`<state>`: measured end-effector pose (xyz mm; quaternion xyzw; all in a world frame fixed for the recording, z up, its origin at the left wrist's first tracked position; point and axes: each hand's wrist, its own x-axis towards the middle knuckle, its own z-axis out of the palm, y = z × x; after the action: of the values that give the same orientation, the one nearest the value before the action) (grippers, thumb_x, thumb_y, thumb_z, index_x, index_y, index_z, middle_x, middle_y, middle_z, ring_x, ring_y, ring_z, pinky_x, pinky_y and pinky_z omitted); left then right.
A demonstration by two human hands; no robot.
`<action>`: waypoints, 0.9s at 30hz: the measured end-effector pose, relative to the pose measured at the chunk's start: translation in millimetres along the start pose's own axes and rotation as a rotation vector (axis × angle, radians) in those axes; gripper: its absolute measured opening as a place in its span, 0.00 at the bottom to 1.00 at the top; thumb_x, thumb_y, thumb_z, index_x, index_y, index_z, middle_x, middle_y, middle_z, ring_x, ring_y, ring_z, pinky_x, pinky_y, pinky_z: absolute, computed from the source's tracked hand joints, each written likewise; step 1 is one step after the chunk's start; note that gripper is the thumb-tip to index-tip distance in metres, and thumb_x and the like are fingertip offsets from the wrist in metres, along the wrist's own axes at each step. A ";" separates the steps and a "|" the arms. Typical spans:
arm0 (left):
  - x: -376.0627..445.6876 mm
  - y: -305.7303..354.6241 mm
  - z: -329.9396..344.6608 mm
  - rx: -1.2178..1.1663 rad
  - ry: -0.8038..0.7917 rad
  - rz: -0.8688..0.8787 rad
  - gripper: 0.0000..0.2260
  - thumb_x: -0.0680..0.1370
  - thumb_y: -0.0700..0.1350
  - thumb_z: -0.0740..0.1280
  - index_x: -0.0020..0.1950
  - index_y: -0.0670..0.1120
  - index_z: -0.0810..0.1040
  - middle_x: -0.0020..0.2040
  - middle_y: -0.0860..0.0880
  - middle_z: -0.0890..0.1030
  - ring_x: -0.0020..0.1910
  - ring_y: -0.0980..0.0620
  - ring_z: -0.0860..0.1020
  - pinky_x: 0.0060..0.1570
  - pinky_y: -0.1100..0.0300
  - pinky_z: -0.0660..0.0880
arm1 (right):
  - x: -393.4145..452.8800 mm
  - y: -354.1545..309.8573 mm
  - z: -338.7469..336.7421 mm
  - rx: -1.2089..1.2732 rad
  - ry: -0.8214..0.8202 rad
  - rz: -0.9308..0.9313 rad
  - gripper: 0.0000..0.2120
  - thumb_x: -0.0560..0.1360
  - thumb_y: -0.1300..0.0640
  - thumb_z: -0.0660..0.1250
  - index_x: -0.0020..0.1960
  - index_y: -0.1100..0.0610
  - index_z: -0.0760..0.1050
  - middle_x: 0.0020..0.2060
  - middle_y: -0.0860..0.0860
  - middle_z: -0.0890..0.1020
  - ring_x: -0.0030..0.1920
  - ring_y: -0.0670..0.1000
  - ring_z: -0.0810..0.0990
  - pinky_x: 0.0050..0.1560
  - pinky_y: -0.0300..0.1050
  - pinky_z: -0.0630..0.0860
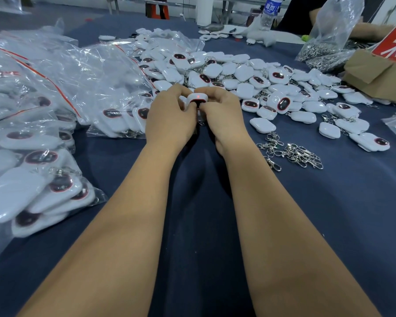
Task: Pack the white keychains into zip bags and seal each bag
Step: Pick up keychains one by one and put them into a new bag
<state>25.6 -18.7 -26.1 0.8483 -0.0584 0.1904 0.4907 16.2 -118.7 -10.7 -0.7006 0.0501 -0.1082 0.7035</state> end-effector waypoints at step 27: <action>-1.0 16.0 -14.2 -0.089 0.241 0.004 0.06 0.76 0.47 0.65 0.42 0.52 0.80 0.42 0.52 0.82 0.43 0.51 0.79 0.43 0.59 0.74 | -6.9 0.5 18.2 -0.286 -0.030 -0.233 0.09 0.71 0.65 0.61 0.41 0.67 0.79 0.37 0.57 0.78 0.40 0.49 0.76 0.43 0.46 0.73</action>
<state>16.3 -14.8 -7.2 0.7965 -0.0092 0.2892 0.5310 13.6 -99.5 -11.6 -0.7961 -0.0272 -0.1703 0.5801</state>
